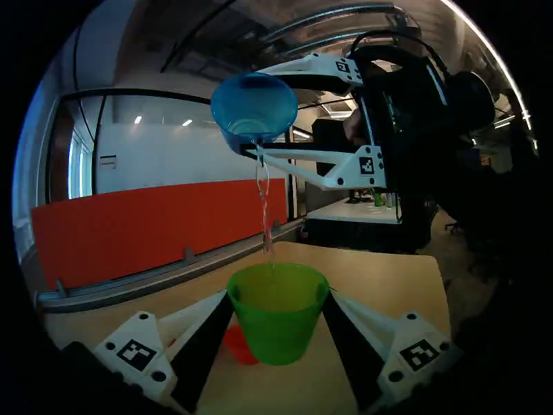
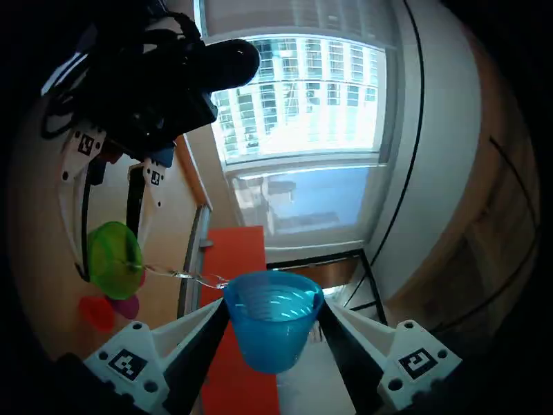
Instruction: Pour water
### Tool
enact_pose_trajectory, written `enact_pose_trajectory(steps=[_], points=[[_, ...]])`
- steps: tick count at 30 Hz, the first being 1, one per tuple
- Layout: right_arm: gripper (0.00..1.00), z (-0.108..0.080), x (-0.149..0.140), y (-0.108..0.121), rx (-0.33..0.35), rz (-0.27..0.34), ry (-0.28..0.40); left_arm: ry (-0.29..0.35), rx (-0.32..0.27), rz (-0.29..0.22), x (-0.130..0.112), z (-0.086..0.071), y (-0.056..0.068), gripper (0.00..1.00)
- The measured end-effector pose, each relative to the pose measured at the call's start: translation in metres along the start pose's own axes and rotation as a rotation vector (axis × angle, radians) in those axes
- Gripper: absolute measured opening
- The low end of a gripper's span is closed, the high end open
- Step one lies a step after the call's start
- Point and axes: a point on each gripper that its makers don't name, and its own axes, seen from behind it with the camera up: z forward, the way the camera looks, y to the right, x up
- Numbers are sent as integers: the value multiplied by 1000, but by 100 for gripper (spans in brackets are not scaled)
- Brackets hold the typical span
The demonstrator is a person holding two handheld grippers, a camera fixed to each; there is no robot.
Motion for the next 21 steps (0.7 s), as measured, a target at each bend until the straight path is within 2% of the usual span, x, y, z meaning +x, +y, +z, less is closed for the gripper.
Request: enact_pose_trajectory(steps=[21], points=[[90, 5, 1, 4, -4, -84, -2, 0, -2, 1, 1, 0, 3, 86]])
